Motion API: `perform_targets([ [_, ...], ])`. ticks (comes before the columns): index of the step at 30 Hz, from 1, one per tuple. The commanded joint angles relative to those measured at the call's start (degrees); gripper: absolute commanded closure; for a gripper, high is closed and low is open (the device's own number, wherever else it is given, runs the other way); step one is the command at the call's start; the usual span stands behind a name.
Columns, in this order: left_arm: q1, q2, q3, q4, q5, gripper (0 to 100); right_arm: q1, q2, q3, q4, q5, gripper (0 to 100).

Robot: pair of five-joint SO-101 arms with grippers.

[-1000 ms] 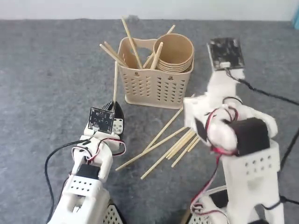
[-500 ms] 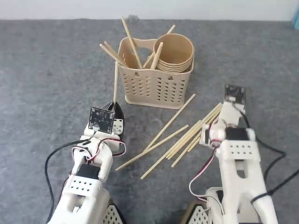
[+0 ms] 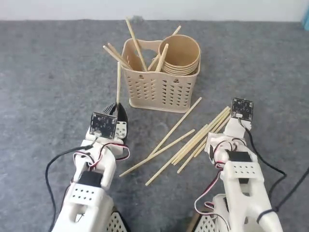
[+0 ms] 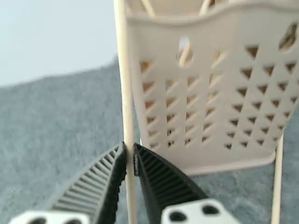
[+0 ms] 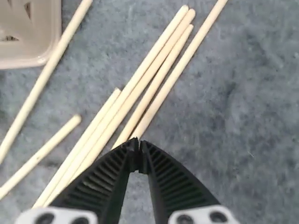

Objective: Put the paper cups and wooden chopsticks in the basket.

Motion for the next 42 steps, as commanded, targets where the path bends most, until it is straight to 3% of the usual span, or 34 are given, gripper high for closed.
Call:
perform_targets([
  [1, 0.5, -9.1, 0.0, 5.8, 0.6, 99, 0.5, -2.2, 0.0, -1.3, -0.3, 98.7],
  [8, 0.5, -37.4, -0.7, 28.8, 0.4, 99, 0.3, -2.2, -0.1, -1.3, -0.3, 98.6],
  [11, 0.3, -34.0, -5.5, 28.9, 0.4, 99, 0.3, -2.2, -0.1, -1.3, -0.3, 98.6],
  [17, 0.6, -33.2, -8.2, 14.9, 0.4, 99, 0.4, -2.2, -0.1, -1.3, -0.3, 98.6],
  [30, 13.4, -30.8, -10.0, -17.9, 0.4, 99, 0.3, -2.2, -0.1, -1.3, -0.3, 98.6],
  [34, 14.2, -20.5, -18.9, -22.4, 0.5, 99, 0.3, -2.2, -0.1, -1.3, -0.3, 98.5],
  [42, 13.6, 11.5, -45.8, -22.7, 0.7, 99, 0.4, -2.2, -0.1, -1.3, -0.3, 98.4],
])
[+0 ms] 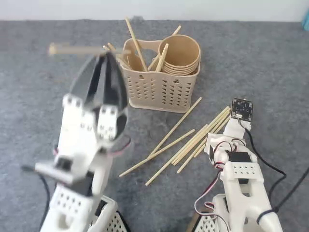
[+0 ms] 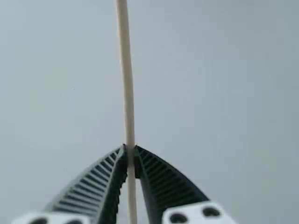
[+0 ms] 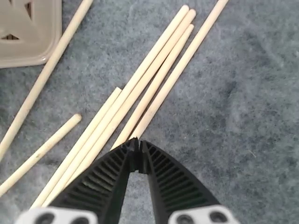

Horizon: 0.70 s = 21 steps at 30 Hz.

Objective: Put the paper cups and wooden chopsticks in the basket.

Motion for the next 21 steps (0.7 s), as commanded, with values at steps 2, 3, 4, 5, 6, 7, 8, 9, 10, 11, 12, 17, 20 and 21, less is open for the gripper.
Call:
perform_targets([
  [2, 0.1, 19.0, -15.9, -1.5, 0.6, 99, 0.6, -2.0, -0.5, -1.3, -0.3, 98.4],
  [3, 0.1, 21.9, -17.8, -1.5, 0.6, 99, 0.6, -2.0, -0.5, -1.3, -0.3, 98.4],
  [4, 0.1, 24.4, -19.3, -1.4, 0.6, 99, 0.7, -2.0, -0.5, -1.3, -0.3, 98.4],
  [5, 0.0, 26.6, -20.2, -1.1, 0.6, 99, 0.7, -2.0, -0.5, -1.3, -0.3, 98.3],
  [6, -0.5, 28.3, -20.9, 0.4, 0.6, 99, 0.7, -2.0, -0.5, -1.3, -0.3, 98.3],
  [7, -1.4, 29.8, -21.4, 2.7, 0.6, 99, 0.7, -2.0, -0.5, -1.3, -0.3, 98.3],
  [8, -2.0, 31.0, -22.0, 5.3, 0.6, 99, 0.7, -2.0, -0.5, -1.3, -0.2, 98.3],
  [9, -2.7, 32.4, -22.4, 7.6, 0.6, 99, 0.7, -2.0, -0.5, -1.3, -0.2, 98.3],
  [10, -3.4, 33.4, -22.5, 9.5, 0.6, 99, 0.7, -2.0, -0.5, -1.3, -0.2, 98.3],
  [11, -4.6, 34.5, -22.4, 10.5, 0.6, 98, 0.7, -2.0, -0.5, -1.3, -0.2, 98.3],
  [12, -5.5, 35.7, -22.1, 10.5, 0.6, 98, 0.7, -2.0, -0.5, -1.3, -0.2, 98.3],
  [17, -9.1, 42.2, -19.9, 3.0, 0.6, 98, 0.6, -2.0, -0.4, -2.6, 4.2, 98.4],
  [20, -10.4, 45.0, -19.7, 3.1, 0.9, 91, 0.7, -1.9, -0.4, -2.9, 4.3, 98.6],
  [21, -10.6, 45.6, -19.7, 4.0, 2.0, 88, 0.7, -1.9, -0.4, -2.9, 4.3, 98.6],
])
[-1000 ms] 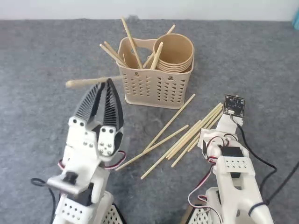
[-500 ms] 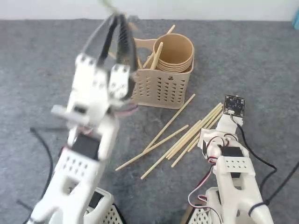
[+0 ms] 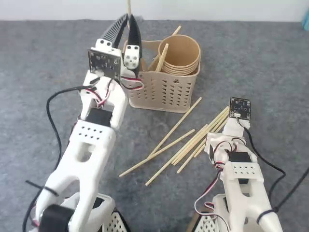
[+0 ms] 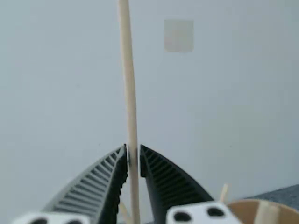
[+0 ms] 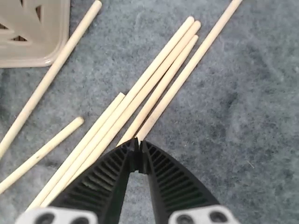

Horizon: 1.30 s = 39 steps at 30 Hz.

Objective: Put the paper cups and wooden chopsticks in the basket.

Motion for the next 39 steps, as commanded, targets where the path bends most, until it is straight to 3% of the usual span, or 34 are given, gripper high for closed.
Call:
perform_targets([
  [1, -1.4, 0.9, -0.4, 0.4, 3.5, 85, 0.7, -1.9, -0.4, -1.5, 1.2, 98.6],
  [9, -1.9, -7.6, -0.5, 11.9, 7.3, 80, 0.7, -1.9, -0.4, -1.6, 1.4, 98.6],
  [17, -1.4, -31.5, -1.1, 45.5, 7.2, 80, 0.7, -1.9, -0.4, -1.6, 1.4, 98.6],
  [23, -1.5, -43.5, -1.0, 63.1, 6.9, 80, 0.5, -2.0, 1.0, -3.4, 1.4, 98.5],
  [31, -1.4, -33.8, -0.6, 79.6, -8.0, 81, 0.6, -2.4, 1.4, -3.6, 1.2, 98.6],
  [35, -1.4, -22.6, -0.5, 80.6, -7.9, 82, 0.6, -2.4, 1.4, -3.5, 1.1, 98.6],
  [39, 0.6, -11.4, -0.5, 79.3, -7.9, 93, 0.7, -2.4, 1.4, -3.5, 1.1, 98.6],
])
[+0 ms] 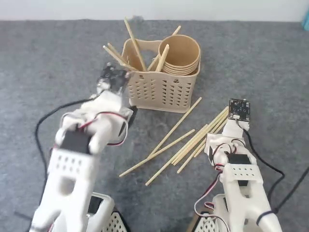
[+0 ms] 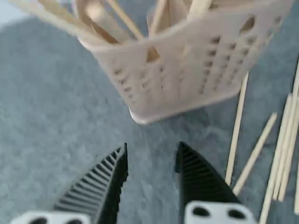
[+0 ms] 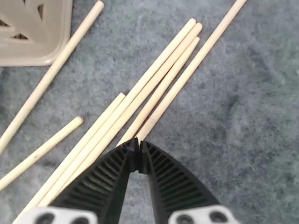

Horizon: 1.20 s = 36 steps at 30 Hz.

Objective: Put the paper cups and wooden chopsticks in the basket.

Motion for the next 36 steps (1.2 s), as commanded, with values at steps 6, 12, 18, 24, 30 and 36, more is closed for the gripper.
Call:
perform_targets([
  [6, 9.4, 20.2, -0.5, -1.1, -0.7, 98, 0.6, -1.7, -0.5, -1.1, 0.5, 98.6],
  [12, 16.4, 28.5, -0.6, -1.1, -1.1, 98, 0.6, -1.7, -0.5, -1.1, 0.5, 98.6],
  [18, 20.7, 33.0, -0.5, -1.0, -3.0, 94, 0.6, -1.7, -0.5, -1.1, 0.6, 98.6],
  [24, 23.0, 33.0, -0.1, -0.6, -3.3, 90, 0.6, -1.7, -0.5, -1.1, 0.8, 98.6],
  [30, 26.0, 32.9, 3.8, -3.5, -3.4, 90, 0.6, -1.7, -0.5, -1.1, 0.8, 98.6],
  [36, 20.9, 33.8, 4.3, -7.7, -3.6, 89, 0.6, -1.8, -0.5, -0.9, 0.8, 98.6],
])
